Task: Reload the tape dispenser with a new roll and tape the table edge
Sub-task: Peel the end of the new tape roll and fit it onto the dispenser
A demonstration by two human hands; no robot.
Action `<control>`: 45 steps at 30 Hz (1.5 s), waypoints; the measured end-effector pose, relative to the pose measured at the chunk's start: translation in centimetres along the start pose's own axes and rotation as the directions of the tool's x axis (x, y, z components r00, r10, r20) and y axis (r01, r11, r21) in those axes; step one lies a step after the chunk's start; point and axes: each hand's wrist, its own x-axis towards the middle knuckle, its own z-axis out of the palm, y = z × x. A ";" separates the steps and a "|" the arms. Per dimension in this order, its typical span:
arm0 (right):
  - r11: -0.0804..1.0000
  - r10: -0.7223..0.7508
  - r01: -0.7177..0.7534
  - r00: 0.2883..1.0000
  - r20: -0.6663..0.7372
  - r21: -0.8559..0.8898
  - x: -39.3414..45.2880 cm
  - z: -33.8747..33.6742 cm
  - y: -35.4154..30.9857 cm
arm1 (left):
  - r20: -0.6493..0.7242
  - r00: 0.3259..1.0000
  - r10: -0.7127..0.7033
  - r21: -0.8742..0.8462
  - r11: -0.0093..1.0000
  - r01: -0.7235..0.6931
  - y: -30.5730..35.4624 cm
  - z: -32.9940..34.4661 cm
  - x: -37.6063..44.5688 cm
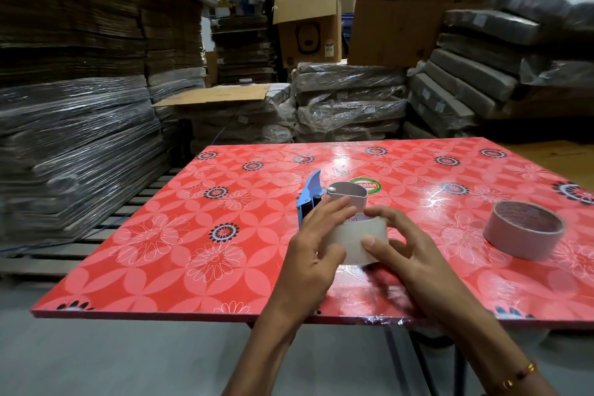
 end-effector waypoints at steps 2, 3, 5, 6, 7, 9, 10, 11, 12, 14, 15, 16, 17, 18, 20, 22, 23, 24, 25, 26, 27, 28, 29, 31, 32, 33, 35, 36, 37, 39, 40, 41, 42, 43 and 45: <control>1.000 -0.007 0.007 1.000 -0.008 0.000 0.1 0.0 0.2 | -0.032 0.999 -0.003 -0.032 0.999 0.002 0.0 0.0 -0.1; 1.000 -0.014 0.014 1.000 -0.012 0.002 0.2 0.0 0.3 | -0.058 0.998 -0.001 -0.039 0.999 -0.001 0.1 0.0 -0.1; 1.000 -0.023 0.023 1.000 -0.020 0.008 0.2 0.1 0.3 | -0.142 0.990 0.004 -0.029 1.000 -0.008 0.3 0.2 -0.2; 1.000 -0.023 0.023 0.999 -0.024 0.012 0.2 0.1 0.3 | -0.199 0.980 0.018 -0.012 1.000 -0.021 0.4 0.3 -0.4; 1.000 -0.021 0.021 0.999 -0.029 0.017 0.2 0.2 0.3 | -0.266 0.963 0.039 0.016 0.999 -0.036 0.5 0.3 -0.5; 1.000 -0.017 0.017 0.998 -0.053 0.010 0.2 0.5 0.2 | -0.380 0.920 0.093 0.085 0.994 -0.065 0.2 0.4 -0.7; 1.000 -0.021 0.020 0.998 -0.067 -0.008 0.2 0.6 0.1 | -0.404 0.908 0.114 0.110 0.991 -0.075 0.2 0.5 -0.8; 0.999 -0.031 0.028 0.996 -0.080 -0.030 0.3 0.8 0.2 | -0.405 0.906 0.127 0.126 0.989 -0.082 0.3 0.6 -0.9; 0.998 -0.042 0.037 0.995 -0.090 -0.052 0.3 0.9 0.2 | -0.385 0.913 0.133 0.132 0.987 -0.088 0.4 0.7 -0.9; 0.995 -0.060 0.050 0.993 -0.102 -0.090 0.3 1.1 0.5 | -0.343 0.929 0.142 0.142 0.985 -0.099 0.8 0.9 -0.9; 0.993 -0.068 0.056 0.992 -0.106 -0.108 0.3 1.1 0.5 | -0.335 0.929 0.156 0.164 0.981 -0.106 0.9 1.1 -0.9; 0.990 -0.080 0.065 0.991 -0.110 -0.126 0.3 1.2 0.6 | -0.338 0.924 0.177 0.201 0.973 -0.113 0.9 1.1 -1.0; 0.986 -0.097 0.080 0.989 -0.115 -0.143 0.3 1.3 0.7 | -0.347 0.917 0.199 0.244 0.963 -0.117 0.8 1.1 -0.9; 0.982 -0.120 0.101 0.986 -0.120 -0.158 0.3 1.4 0.7 | -0.359 0.907 0.219 0.288 0.951 -0.116 0.7 1.2 -0.9; 0.967 -0.172 0.143 0.977 -0.126 -0.209 0.3 1.6 0.9 | -0.388 0.890 0.239 0.359 0.929 -0.093 0.6 1.4 -0.9; 0.944 -0.213 0.173 0.970 -0.120 -0.280 0.3 1.8 1.1 | -0.408 0.874 0.264 0.435 0.898 -0.068 0.7 1.7 -0.8; 0.936 -0.224 0.179 0.967 -0.119 -0.303 0.3 1.8 1.2 | -0.410 0.867 0.284 0.479 0.876 -0.060 0.8 1.9 -0.7; 0.932 -0.228 0.181 0.966 -0.119 -0.315 0.3 1.8 1.3 | -0.407 0.862 0.301 0.516 0.855 -0.054 0.8 2.0 -0.7; 0.929 -0.229 0.181 0.966 -0.118 -0.322 0.3 1.7 1.3 | -0.404 0.862 0.306 0.536 0.843 -0.048 0.8 2.1 -0.6; 0.928 -0.228 0.180 0.967 -0.115 -0.326 0.3 1.7 1.4 | -0.402 0.865 0.300 0.542 0.840 -0.039 0.8 2.2 -0.5; 0.928 -0.223 0.177 0.969 -0.109 -0.329 0.4 1.6 1.4 | -0.400 0.872 0.284 0.532 0.846 -0.032 0.8 2.2 -0.3; 0.929 -0.217 0.174 0.971 -0.101 -0.326 0.4 1.6 1.4 | -0.399 0.882 0.252 0.498 0.867 -0.022 0.8 2.2 -0.1; 0.933 -0.211 0.171 0.973 -0.096 -0.316 0.4 1.6 1.4 | -0.404 0.892 0.204 0.431 0.902 -0.011 0.8 2.1 0.1; 0.950 -0.188 0.156 0.978 -0.094 -0.272 0.5 1.5 1.3 | -0.415 0.906 0.081 0.222 0.975 0.015 0.9 2.1 0.5; 0.958 -0.171 0.143 0.981 -0.095 -0.248 0.6 1.5 1.2 | -0.419 0.908 0.024 0.125 0.992 0.031 0.9 2.2 0.6; 0.966 -0.152 0.127 0.984 -0.097 -0.227 0.6 1.4 1.1 | -0.426 0.905 -0.012 0.063 0.997 0.043 0.9 2.3 0.7; 0.976 -0.120 0.099 0.988 -0.099 -0.192 0.7 1.2 1.1 | -0.447 0.894 -0.016 0.047 0.998 0.042 1.0 2.7 0.6; 0.980 -0.109 0.090 0.989 -0.097 -0.177 0.7 1.2 1.1 | -0.456 0.890 0.011 0.079 0.996 0.028 1.1 2.9 0.3; 0.984 -0.095 0.079 0.991 -0.095 -0.162 0.8 1.1 1.2 | -0.462 0.885 0.060 0.144 0.990 0.008 1.1 3.1 0.0; 0.990 -0.059 0.046 0.993 -0.100 -0.130 0.9 1.0 1.3 | -0.465 0.864 0.193 0.357 0.934 -0.017 0.9 3.5 -0.4; 0.993 -0.045 0.034 0.994 -0.103 -0.109 0.9 1.0 1.3 | -0.464 0.851 0.247 0.454 0.891 -0.011 0.7 3.6 -0.4; 0.996 -0.035 0.026 0.994 -0.103 -0.089 1.0 0.9 1.3 | -0.465 0.840 0.278 0.515 0.857 0.002 0.6 3.7 -0.3; 0.997 -0.030 0.022 0.994 -0.103 -0.075 1.0 0.9 1.2 | -0.471 0.833 0.291 0.542 0.840 0.013 0.7 3.8 -0.2; 0.998 -0.029 0.022 0.994 -0.104 -0.064 1.0 0.8 1.2 | -0.475 0.829 0.295 0.550 0.835 0.018 0.8 3.8 0.1; 0.998 -0.031 0.025 0.994 -0.108 -0.054 1.0 0.8 1.2 | -0.471 0.828 0.304 0.550 0.835 0.005 1.0 3.9 0.3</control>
